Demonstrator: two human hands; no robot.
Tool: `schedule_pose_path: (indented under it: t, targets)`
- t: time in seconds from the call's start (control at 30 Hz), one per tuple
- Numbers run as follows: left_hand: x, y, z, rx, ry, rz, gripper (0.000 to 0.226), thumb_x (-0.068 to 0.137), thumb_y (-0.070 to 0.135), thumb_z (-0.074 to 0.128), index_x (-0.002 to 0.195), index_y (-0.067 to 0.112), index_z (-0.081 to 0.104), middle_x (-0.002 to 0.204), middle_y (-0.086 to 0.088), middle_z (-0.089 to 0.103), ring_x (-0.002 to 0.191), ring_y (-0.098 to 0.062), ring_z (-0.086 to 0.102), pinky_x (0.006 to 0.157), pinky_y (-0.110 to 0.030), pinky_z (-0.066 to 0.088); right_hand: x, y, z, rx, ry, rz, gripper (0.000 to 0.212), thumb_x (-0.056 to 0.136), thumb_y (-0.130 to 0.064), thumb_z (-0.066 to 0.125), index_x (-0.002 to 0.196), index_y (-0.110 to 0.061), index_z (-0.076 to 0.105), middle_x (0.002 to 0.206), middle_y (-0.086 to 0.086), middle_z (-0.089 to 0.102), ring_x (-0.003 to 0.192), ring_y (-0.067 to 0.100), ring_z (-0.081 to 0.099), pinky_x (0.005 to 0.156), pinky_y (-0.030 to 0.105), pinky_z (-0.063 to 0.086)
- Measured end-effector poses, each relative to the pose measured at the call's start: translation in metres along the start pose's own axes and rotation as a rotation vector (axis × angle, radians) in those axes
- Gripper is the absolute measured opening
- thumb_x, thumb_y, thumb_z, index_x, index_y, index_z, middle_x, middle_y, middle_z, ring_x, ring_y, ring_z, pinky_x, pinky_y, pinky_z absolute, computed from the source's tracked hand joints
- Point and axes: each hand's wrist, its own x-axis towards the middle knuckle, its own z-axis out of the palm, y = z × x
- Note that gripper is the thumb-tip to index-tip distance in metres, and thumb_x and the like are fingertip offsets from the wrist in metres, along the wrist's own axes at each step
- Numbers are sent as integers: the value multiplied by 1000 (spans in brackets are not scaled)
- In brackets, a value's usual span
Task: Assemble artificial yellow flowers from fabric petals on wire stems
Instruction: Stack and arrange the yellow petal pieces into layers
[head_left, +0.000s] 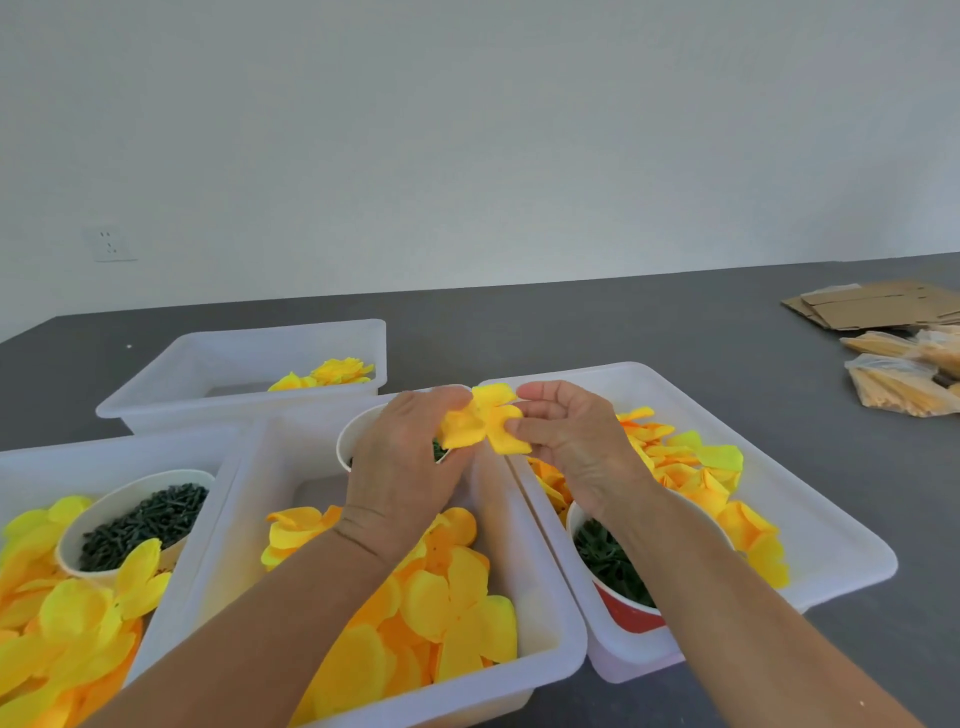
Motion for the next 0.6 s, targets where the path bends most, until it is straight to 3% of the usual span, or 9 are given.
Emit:
schedule_pose_path:
  t: [0.1, 0.13, 0.2, 0.27, 0.33, 0.4, 0.5, 0.6]
  targets:
    - [4, 3, 0, -355, -123, -462, 62, 70, 36, 78, 125, 25, 50, 114, 14, 52, 96, 2, 55, 79, -16, 49, 0, 2, -1, -130, 26, -144, 33, 74, 7, 70, 91, -20, 62, 79, -5, 70, 70, 5, 66, 62, 18, 52]
    - [7, 2, 0, -458, -93, -609, 64, 71, 43, 73, 127, 24, 48, 118, 12, 52, 99, 2, 56, 83, -20, 50, 0, 2, -1, -138, 4, -177, 33, 74, 8, 70, 90, -21, 62, 77, -7, 70, 70, 4, 66, 63, 19, 53]
    - [9, -5, 0, -621, -47, -865, 62, 76, 48, 66, 128, 18, 51, 120, 1, 59, 105, -14, 60, 93, -40, 51, -1, 2, 0, -144, -62, -226, 31, 75, 8, 70, 90, -19, 62, 77, -6, 71, 74, 9, 67, 68, 24, 55]
    - [8, -10, -1, -773, -79, -1006, 44, 81, 38, 66, 116, 12, 60, 109, -8, 67, 100, -29, 65, 90, -48, 52, -1, 2, 1, -169, -122, -265, 28, 76, 7, 70, 92, -15, 62, 81, -1, 71, 78, 15, 68, 74, 30, 57]
    - [6, -11, -2, -874, -71, -1036, 23, 82, 23, 68, 102, 11, 67, 99, -12, 71, 96, -34, 66, 84, -46, 55, -2, 1, 2, -188, -171, -260, 27, 76, 7, 69, 94, -12, 62, 85, 4, 71, 81, 18, 68, 76, 33, 57]
    - [6, -12, -4, -827, -38, -994, 14, 79, 17, 71, 93, 15, 68, 93, -10, 71, 90, -31, 66, 76, -42, 56, -2, 2, 3, -153, -203, -194, 28, 77, 4, 70, 100, -11, 61, 88, 5, 71, 82, 18, 68, 78, 33, 56]
    - [5, -8, -3, -731, -18, -896, 10, 76, 15, 74, 84, 18, 68, 85, -7, 70, 79, -25, 65, 67, -37, 55, -1, 5, 3, -106, -244, -95, 26, 79, -20, 70, 103, -9, 67, 94, 7, 73, 87, 20, 68, 79, 34, 56]
    - [5, -1, -4, -851, -74, -888, 12, 73, 12, 73, 84, 12, 69, 78, -8, 70, 70, -22, 65, 60, -32, 55, 1, 4, 2, -32, -282, -61, 17, 86, -21, 61, 91, -8, 72, 90, 11, 72, 82, 22, 68, 77, 37, 56]
